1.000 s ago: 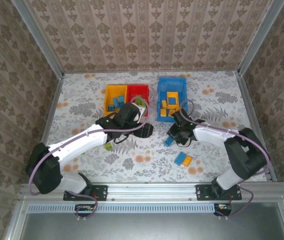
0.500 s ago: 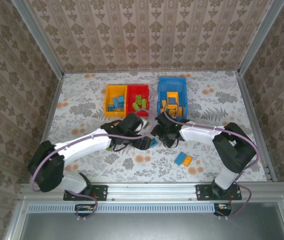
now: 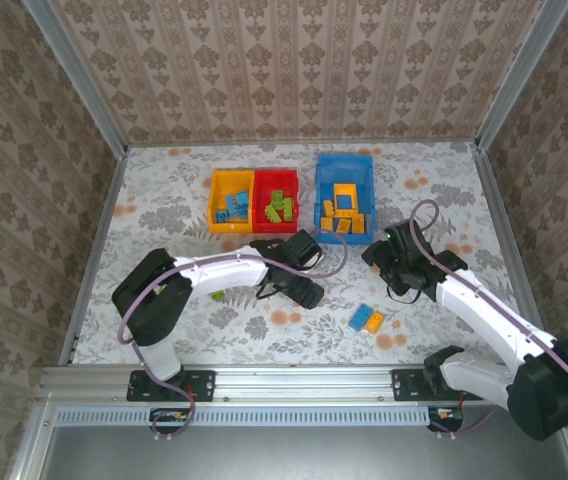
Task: Sort the legos into containers by color
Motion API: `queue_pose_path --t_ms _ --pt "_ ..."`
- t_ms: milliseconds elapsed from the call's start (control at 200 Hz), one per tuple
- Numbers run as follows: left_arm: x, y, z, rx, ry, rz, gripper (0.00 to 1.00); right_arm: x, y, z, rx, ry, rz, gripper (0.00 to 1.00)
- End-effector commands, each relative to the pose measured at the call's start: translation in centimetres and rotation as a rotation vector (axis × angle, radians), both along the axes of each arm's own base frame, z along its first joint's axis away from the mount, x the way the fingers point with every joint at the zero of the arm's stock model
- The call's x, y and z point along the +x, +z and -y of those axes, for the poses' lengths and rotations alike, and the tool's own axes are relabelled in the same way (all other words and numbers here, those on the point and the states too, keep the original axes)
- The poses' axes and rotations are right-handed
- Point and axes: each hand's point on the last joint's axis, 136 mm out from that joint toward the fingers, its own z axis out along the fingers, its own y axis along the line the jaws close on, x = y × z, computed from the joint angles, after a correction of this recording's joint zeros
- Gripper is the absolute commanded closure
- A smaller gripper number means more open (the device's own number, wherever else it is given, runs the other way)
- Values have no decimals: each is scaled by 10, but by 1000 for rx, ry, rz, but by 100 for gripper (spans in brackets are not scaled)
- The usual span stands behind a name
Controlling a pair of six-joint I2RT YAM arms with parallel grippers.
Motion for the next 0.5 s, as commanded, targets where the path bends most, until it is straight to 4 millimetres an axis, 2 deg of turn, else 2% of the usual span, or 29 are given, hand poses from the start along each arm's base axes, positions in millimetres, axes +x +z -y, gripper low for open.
queue_pose_path --t_ms 0,30,110,160,200,260,345,405,495 --pt "3 -14 -7 60 -32 -20 22 -17 -9 5 -10 19 -43 29" --pt "5 -16 -6 53 -25 -28 27 -16 -8 4 -1 18 -33 30" --pt "7 -14 -2 23 -18 -33 48 -13 -6 1 8 28 -14 31" --pt "11 -7 -2 10 -6 -10 63 -9 -4 -2 12 48 7 32" --pt "16 2 -3 -1 8 18 70 -1 1 -9 31 81 48 32" --pt "27 20 -10 -20 56 61 73 13 13 -29 83 179 136 34" --pt "50 49 -30 -78 164 95 76 27 36 -70 121 396 265 33" --pt "68 70 -48 -125 246 102 76 26 46 -96 91 536 309 34" --pt "101 99 -81 -173 365 137 76 19 70 -145 65 753 448 34"
